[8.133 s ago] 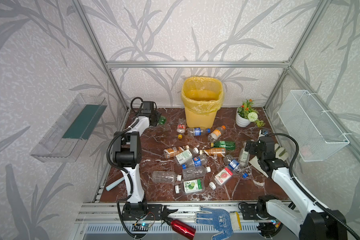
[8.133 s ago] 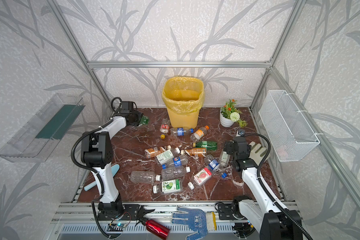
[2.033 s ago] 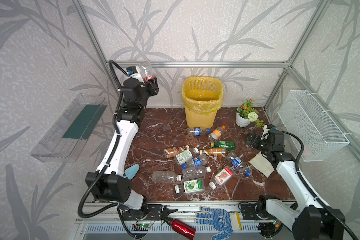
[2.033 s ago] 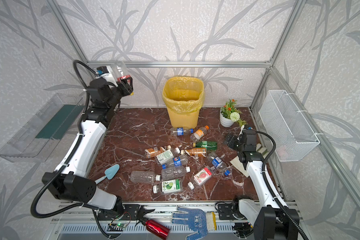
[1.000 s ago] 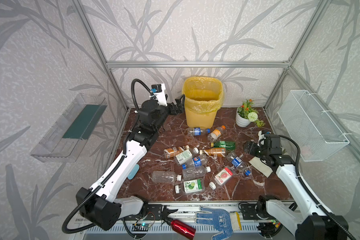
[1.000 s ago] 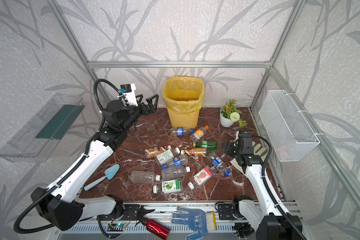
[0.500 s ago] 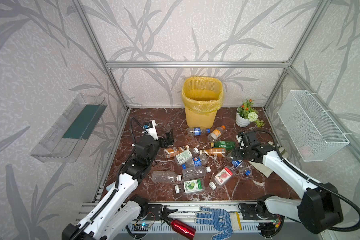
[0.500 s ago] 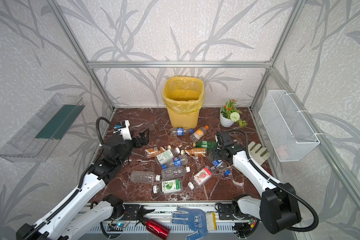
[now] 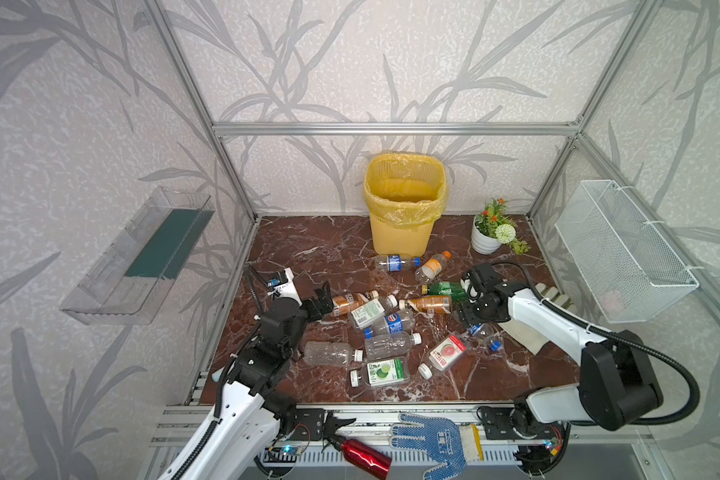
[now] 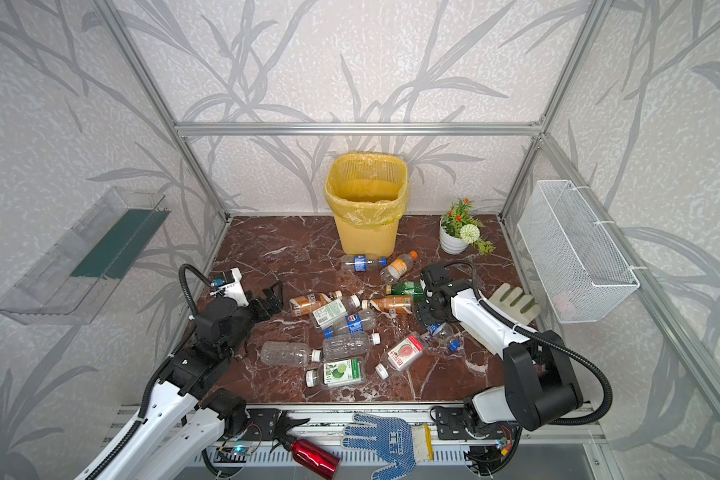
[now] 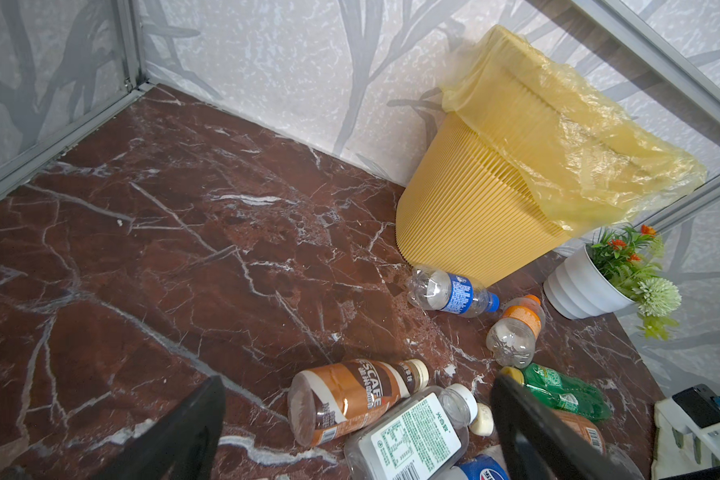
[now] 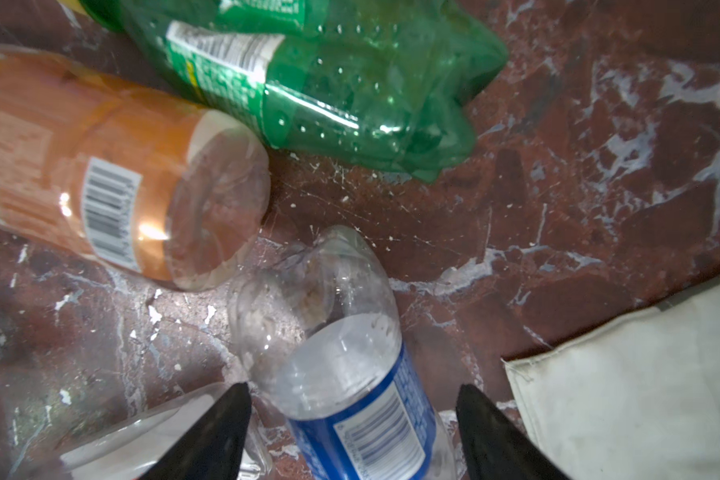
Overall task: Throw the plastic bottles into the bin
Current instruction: 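Grasp a crushed clear bottle with the right gripper while the left gripper withdraws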
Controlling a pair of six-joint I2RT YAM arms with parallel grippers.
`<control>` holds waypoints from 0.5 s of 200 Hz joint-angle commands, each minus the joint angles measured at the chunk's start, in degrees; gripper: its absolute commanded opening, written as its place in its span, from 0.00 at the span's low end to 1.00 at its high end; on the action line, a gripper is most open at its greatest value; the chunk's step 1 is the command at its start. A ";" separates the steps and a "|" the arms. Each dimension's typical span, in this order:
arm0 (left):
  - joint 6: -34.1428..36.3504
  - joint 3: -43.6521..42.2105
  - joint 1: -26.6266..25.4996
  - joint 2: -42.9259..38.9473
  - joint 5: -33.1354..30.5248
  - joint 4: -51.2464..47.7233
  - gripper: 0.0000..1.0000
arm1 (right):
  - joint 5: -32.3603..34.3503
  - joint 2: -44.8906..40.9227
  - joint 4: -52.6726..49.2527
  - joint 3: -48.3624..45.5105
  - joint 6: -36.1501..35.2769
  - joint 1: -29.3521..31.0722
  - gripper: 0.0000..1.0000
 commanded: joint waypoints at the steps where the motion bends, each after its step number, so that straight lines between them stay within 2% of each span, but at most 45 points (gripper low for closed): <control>1: -3.75 -1.28 0.22 -2.16 -2.09 -5.38 0.99 | 0.71 2.24 -2.26 1.64 0.46 0.14 0.79; 38: -5.15 -2.11 0.18 -5.13 -2.79 -8.05 0.99 | 2.39 6.14 -3.26 3.16 1.83 0.14 0.75; 71: -5.49 -2.01 0.24 -3.90 -3.37 -7.57 0.99 | 1.66 7.69 -3.82 3.40 2.30 0.14 0.70; 100: -5.32 -0.69 0.24 -0.89 -3.01 -7.04 0.99 | 2.23 9.36 -5.18 4.47 3.14 0.14 0.57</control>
